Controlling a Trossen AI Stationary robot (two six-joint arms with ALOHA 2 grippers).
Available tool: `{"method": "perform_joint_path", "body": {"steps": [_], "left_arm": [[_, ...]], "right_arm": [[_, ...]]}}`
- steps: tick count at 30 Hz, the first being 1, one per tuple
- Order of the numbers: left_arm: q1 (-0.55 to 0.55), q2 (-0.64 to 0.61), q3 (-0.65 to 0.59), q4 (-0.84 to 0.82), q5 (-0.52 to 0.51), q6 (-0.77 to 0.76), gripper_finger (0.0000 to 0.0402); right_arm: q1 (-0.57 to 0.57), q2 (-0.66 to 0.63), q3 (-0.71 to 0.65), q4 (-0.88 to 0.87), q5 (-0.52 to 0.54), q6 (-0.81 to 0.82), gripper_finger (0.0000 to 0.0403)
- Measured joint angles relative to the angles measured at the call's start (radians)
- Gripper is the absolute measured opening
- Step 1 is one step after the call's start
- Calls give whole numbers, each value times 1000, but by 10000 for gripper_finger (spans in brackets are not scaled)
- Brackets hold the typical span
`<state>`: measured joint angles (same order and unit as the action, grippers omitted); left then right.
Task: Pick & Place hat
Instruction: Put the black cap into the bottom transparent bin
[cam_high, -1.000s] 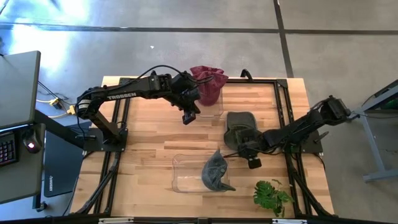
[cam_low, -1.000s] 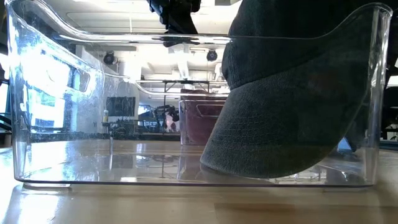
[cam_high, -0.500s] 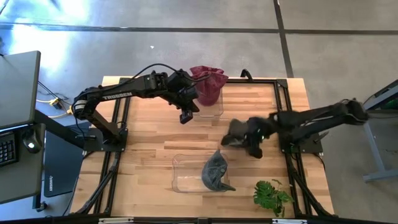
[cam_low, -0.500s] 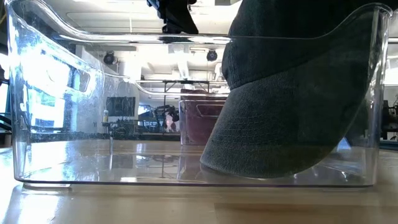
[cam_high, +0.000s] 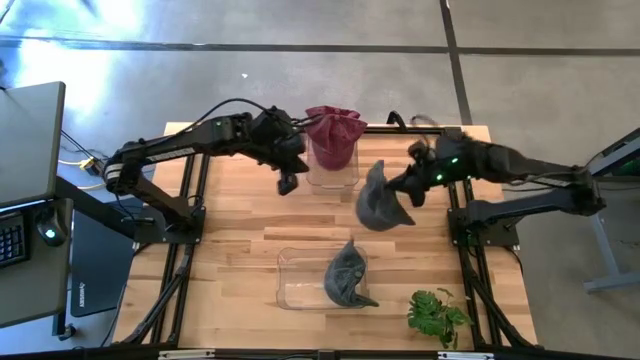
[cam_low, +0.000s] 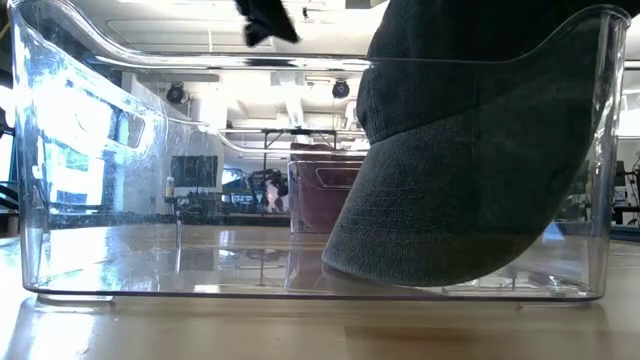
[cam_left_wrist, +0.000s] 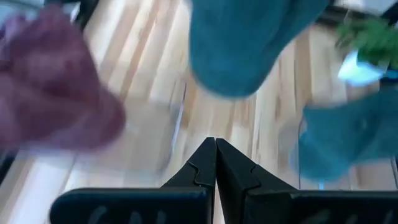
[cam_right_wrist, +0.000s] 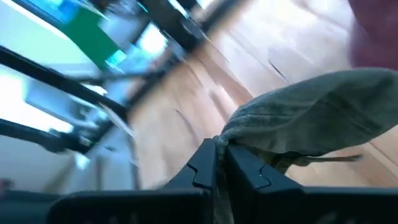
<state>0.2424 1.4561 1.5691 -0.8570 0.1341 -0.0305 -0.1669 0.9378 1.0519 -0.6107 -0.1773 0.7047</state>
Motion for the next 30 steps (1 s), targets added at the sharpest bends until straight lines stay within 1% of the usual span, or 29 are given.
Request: {"method": "perform_joint_path", "body": {"steps": [1, 3, 6, 7, 8, 9, 10, 12, 13, 15, 17, 18, 19, 23, 26, 30], "left_arm": [[0, -14, -1, -25, -19, 0, 3], [-1, -29, 5, -10, -68, 0, 3], [0, -73, -3, -96, -128, -1, 3], [-1, -79, 2, -81, -148, -1, 3], [-1, -91, 5, -75, -157, -1, 3], [0, -109, 2, -102, -163, -1, 3], [0, -126, -2, -136, -160, 0, 3], [-1, -149, 3, -115, -133, 22, 3], [-1, -167, 4, -116, -107, 32, 3], [-1, -204, -1, -170, -56, 54, 3], [-1, -239, 2, -161, -9, 82, 3], [-1, -261, 1, -183, 8, 91, 3], [-1, -280, 0, -209, 18, 98, 3], [-1, -356, 1, -202, 19, 116, 3], [-1, -397, 1, -195, 33, 138, 3], [-1, -424, 1, -198, 93, 141, 3]], "right_arm": [[0, -1, 24, 15, 3, 15, 10], [4, -1, 63, 64, 15, 56, 8], [28, 17, 106, 220, 55, 137, 9], [40, 28, 119, 268, 75, 164, 9], [54, 45, 133, 313, 99, 186, 9], [73, 68, 151, 359, 124, 203, 8], [96, 94, 171, 402, 156, 212, 8], [148, 162, 221, 432, 225, 220, 8], [174, 205, 254, 431, 252, 229, 8], [222, 288, 326, 418, 285, 244, 8], [265, 371, 406, 375, 312, 271, 8], [286, 409, 448, 351, 327, 290, 8], [308, 446, 490, 323, 339, 308, 8], [396, 570, 640, 191, 413, 406, 8], [461, 643, 715, 81, 495, 511, 8], [530, 719, 748, 11, 580, 662, 8]]}}
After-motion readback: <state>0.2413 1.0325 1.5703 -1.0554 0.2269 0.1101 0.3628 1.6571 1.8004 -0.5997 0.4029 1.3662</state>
